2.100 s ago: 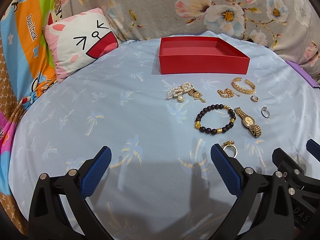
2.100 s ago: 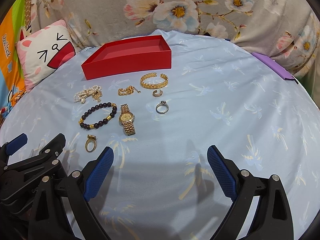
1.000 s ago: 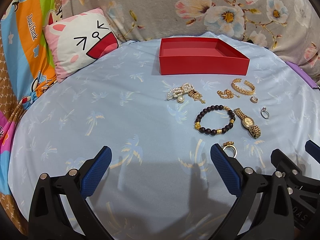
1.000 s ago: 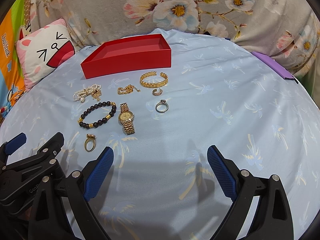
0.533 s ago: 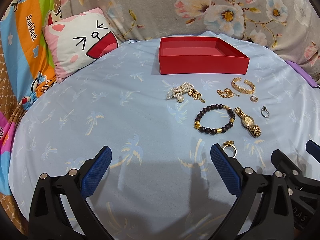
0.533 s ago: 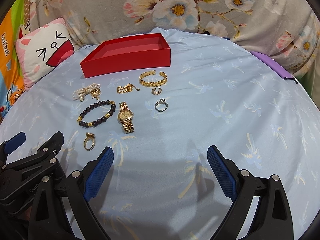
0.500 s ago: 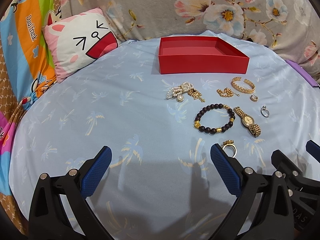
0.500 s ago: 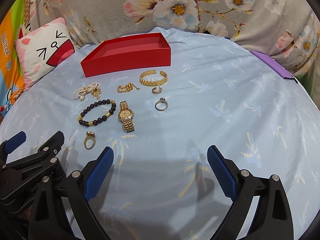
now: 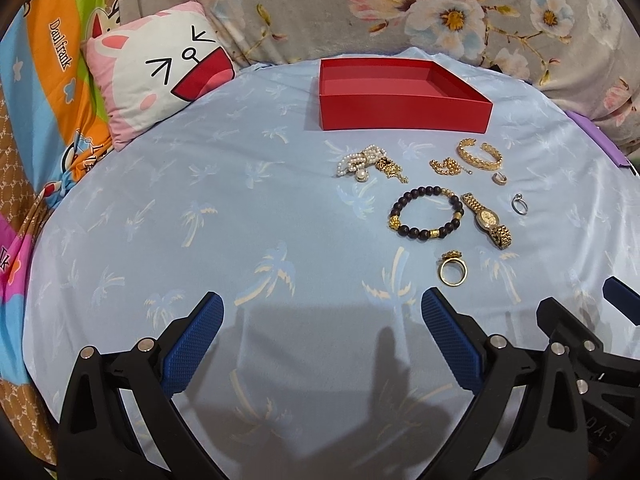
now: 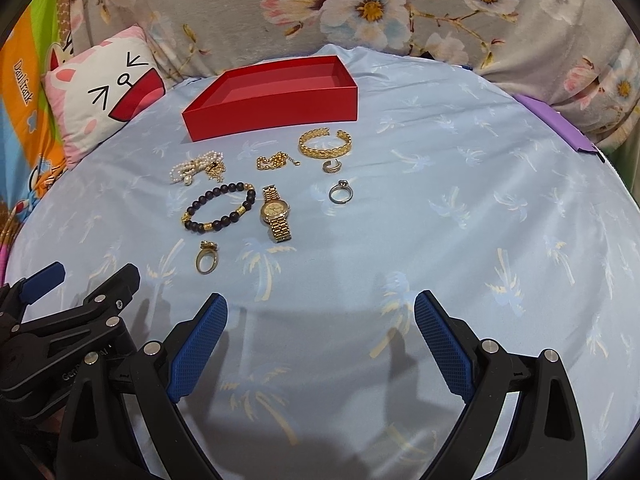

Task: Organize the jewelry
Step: 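Lower the right gripper onto the gold watch and close on it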

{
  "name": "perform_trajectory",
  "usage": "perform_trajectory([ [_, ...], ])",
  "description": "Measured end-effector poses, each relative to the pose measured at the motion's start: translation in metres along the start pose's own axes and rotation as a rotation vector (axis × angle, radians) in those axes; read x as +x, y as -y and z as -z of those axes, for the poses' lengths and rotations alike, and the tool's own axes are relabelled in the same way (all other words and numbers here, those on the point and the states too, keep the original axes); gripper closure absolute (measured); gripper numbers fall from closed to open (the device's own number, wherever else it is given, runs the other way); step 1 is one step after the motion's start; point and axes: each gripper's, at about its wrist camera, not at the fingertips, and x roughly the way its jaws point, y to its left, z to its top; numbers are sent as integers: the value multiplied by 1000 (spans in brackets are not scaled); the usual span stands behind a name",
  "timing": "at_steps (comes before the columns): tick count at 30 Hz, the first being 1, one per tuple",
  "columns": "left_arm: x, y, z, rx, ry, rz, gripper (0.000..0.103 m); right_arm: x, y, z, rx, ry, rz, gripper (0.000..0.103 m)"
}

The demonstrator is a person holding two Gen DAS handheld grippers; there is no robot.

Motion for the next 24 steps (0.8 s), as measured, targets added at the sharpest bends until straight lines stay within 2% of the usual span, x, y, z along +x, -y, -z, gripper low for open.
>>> perform_trajectory([
  [10,-1,-15,-16,-14,11,-20,6,10,-12,-28,-19,6,-48,14],
  [15,5,-24,-24,-25,10,-26,6,31,-23,-45,-50,-12,-55,28],
  [24,20,-32,-31,-30,-18,14,6,69,-33,-57,-80,-67,-63,53],
])
